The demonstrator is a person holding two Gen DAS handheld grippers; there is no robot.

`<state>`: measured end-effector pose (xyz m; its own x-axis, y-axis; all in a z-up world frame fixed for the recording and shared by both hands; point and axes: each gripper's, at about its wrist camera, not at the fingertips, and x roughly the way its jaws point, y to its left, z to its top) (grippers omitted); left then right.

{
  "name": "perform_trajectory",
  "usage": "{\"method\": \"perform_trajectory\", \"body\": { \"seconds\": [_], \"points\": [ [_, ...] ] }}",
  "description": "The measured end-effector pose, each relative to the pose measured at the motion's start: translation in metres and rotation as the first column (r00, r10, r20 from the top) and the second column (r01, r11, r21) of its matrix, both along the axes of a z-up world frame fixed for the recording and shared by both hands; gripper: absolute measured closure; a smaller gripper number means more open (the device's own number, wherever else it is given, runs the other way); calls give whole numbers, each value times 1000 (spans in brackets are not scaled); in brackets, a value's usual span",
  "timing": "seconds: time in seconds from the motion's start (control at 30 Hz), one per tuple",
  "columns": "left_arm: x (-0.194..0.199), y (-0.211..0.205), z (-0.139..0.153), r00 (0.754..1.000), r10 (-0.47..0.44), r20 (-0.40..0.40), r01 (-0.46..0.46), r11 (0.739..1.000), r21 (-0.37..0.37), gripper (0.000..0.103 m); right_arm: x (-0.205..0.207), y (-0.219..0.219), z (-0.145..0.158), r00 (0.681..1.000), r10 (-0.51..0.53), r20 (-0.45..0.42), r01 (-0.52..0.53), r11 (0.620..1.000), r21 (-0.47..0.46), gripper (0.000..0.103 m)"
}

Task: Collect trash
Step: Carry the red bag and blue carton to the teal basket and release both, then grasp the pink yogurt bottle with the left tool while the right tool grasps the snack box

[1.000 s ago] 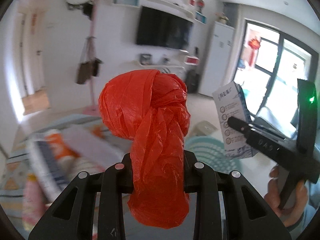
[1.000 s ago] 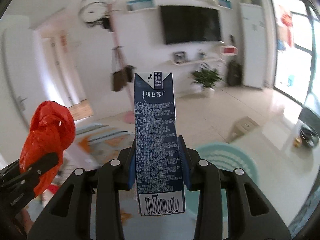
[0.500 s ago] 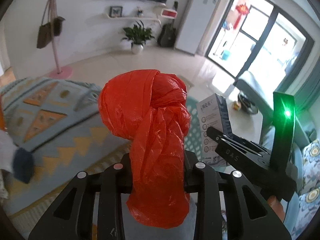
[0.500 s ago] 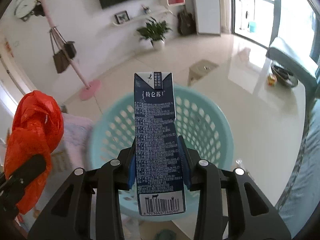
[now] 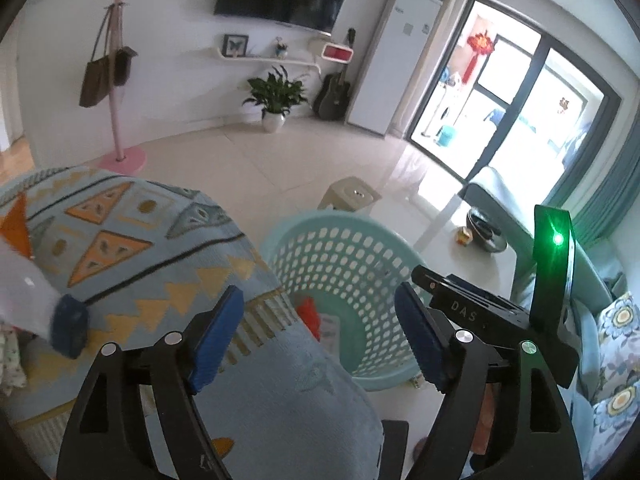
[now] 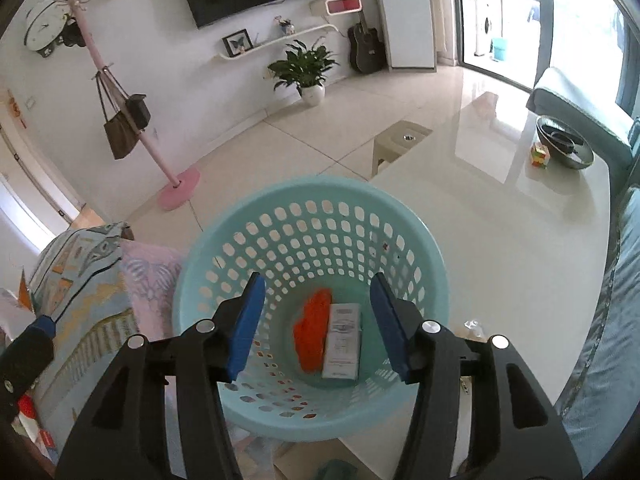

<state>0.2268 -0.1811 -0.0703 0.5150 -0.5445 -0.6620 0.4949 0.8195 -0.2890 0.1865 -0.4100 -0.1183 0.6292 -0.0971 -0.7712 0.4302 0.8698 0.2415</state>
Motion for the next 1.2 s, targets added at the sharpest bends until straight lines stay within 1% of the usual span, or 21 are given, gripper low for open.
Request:
{"method": "perform_trajectory", "body": {
  "seconds": [0.13, 0.27, 0.43, 0.57, 0.73, 0.83, 0.97, 1.03, 1.07, 1.1, 1.17, 1.2],
  "points": [
    [-11, 18, 12, 999, 28, 28, -28, 999, -29, 27, -5, 18, 18, 999, 33, 32, -32, 999, -28, 52],
    [-22, 35, 30, 996, 64, 64, -60, 996, -58, 27, -9, 37, 38, 996, 65, 67, -62, 997, -55, 52],
    [-38, 66, 56, 985, 116, 130, -105, 990, -89, 27, -17, 67, 66, 984, 124, 125, -112, 989, -96, 52],
    [-50, 90, 73, 972, 161, 169, -143, 983, -115, 27, -21, 95, 85, 969, 186, 163, -166, 978, -129, 52],
    [-64, 127, 87, 951, 234, 201, -207, 967, -146, 27, -29, 132, 105, 936, 282, 211, -254, 955, -151, 52],
    [-70, 154, 93, 935, 292, 203, -260, 951, -170, 27, -37, 158, 114, 904, 351, 242, -320, 934, -160, 52],
    [-75, 192, 96, 908, 371, 193, -334, 922, -198, 27, -51, 194, 120, 849, 444, 285, -409, 895, -178, 52],
    [-75, 213, 96, 889, 419, 186, -381, 901, -206, 27, -60, 218, 120, 807, 510, 298, -474, 860, -188, 52],
    [-74, 222, 95, 880, 440, 180, -404, 891, -207, 27, -62, 226, 119, 796, 528, 297, -490, 849, -196, 52],
    [-74, 234, 92, 868, 467, 170, -431, 878, -207, 27, -67, 240, 118, 775, 561, 292, -520, 828, -210, 52],
    [-72, 251, 88, 851, 500, 157, -469, 860, -198, 27, -74, 260, 113, 741, 610, 280, -566, 792, -230, 52],
    [-71, 264, 85, 838, 525, 149, -497, 847, -186, 27, -79, 273, 108, 720, 640, 267, -595, 768, -237, 52]
  ]
}}
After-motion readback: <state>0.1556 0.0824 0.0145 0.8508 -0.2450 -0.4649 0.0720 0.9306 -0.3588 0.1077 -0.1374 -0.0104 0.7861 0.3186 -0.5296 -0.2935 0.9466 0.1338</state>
